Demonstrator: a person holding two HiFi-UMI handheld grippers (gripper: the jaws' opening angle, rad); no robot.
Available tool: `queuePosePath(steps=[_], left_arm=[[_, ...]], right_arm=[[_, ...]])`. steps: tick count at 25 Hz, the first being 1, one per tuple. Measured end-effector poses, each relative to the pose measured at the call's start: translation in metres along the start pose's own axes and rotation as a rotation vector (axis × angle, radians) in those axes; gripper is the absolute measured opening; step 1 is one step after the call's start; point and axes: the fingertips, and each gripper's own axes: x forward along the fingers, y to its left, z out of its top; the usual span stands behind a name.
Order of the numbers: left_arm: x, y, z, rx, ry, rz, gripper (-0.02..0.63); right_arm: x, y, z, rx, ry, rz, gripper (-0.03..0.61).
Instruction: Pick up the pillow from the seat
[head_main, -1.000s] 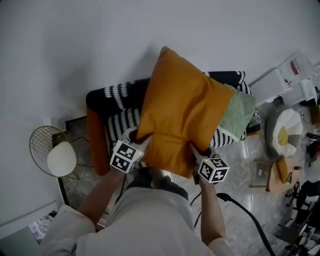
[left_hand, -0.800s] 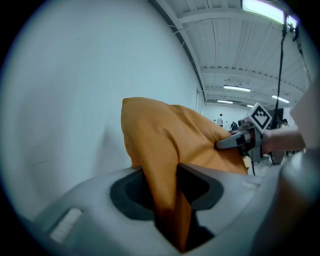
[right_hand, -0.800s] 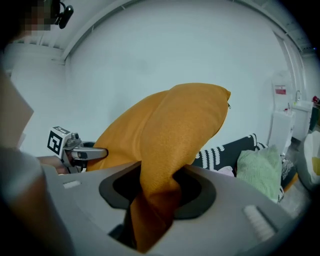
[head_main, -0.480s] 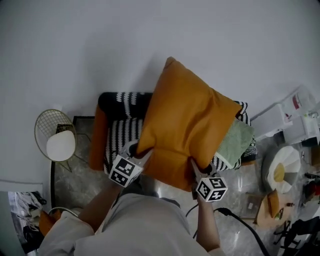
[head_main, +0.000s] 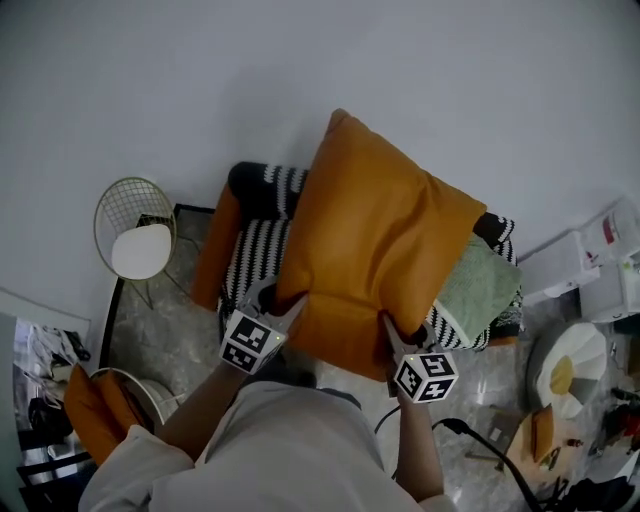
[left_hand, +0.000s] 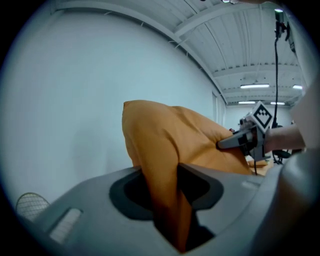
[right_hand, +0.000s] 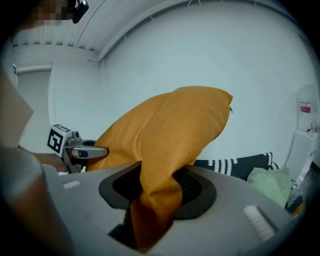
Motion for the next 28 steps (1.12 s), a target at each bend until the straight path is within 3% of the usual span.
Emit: queuePosePath(steps=[14,23,28], left_arm=[[-0.127,0.035,-0.005,0.014,-0.049,0.127,0.150],[-0.220,0.074,-0.004,0.044,-0.088,0.118,0.152],[-0.252,0.078,-0.004,0.050,-0.129,0.096,0.152]], right_arm=[[0.007,0.120,0.010,-0.091,-0.044,0.114,0.178],[0.002,0.221,0.020,-0.100,-0.096,0.095,0.183],[-0.012,0.256,0.022,-0.125,-0.125,0.064,0.183]])
